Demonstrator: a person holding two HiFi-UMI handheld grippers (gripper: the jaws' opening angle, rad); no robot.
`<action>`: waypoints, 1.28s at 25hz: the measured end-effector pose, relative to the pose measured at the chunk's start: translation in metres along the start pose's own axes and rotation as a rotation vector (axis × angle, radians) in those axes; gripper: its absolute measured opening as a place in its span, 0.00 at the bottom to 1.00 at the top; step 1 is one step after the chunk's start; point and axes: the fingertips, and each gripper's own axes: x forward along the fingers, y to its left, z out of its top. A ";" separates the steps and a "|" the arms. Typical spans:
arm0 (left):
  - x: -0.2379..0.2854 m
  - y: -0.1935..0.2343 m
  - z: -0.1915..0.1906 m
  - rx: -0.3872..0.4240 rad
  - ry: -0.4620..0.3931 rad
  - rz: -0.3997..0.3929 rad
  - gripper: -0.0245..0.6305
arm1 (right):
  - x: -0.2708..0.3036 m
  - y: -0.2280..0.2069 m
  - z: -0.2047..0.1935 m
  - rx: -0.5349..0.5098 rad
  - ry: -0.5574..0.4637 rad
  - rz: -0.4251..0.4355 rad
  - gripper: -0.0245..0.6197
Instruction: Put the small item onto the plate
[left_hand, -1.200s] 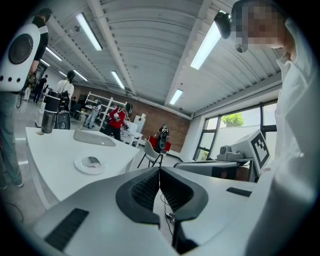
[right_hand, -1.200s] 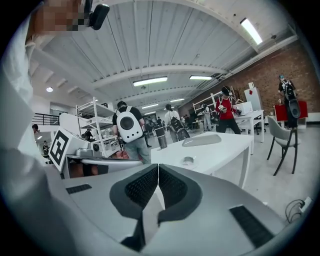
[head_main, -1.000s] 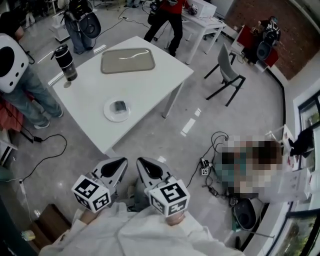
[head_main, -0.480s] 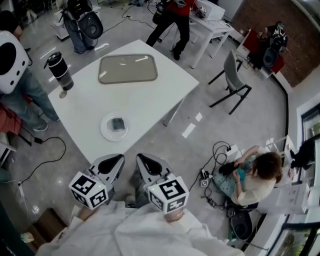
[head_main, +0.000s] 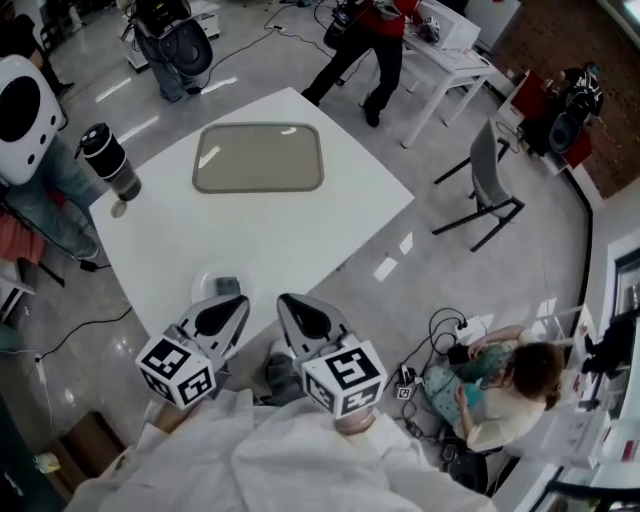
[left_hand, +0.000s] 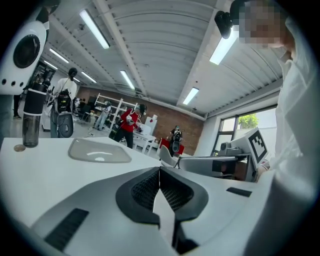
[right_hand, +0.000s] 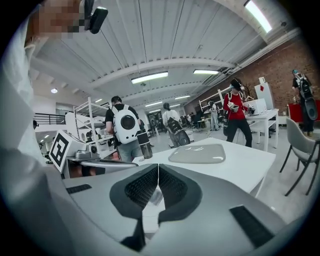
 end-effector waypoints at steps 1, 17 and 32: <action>0.007 0.006 0.001 -0.006 -0.001 0.014 0.05 | 0.006 -0.006 0.002 -0.004 0.008 0.014 0.06; 0.026 0.054 -0.012 -0.114 0.010 0.201 0.05 | 0.054 -0.034 -0.009 -0.003 0.117 0.182 0.06; -0.003 0.083 -0.024 -0.164 0.056 0.193 0.05 | 0.082 -0.010 -0.022 0.020 0.172 0.167 0.06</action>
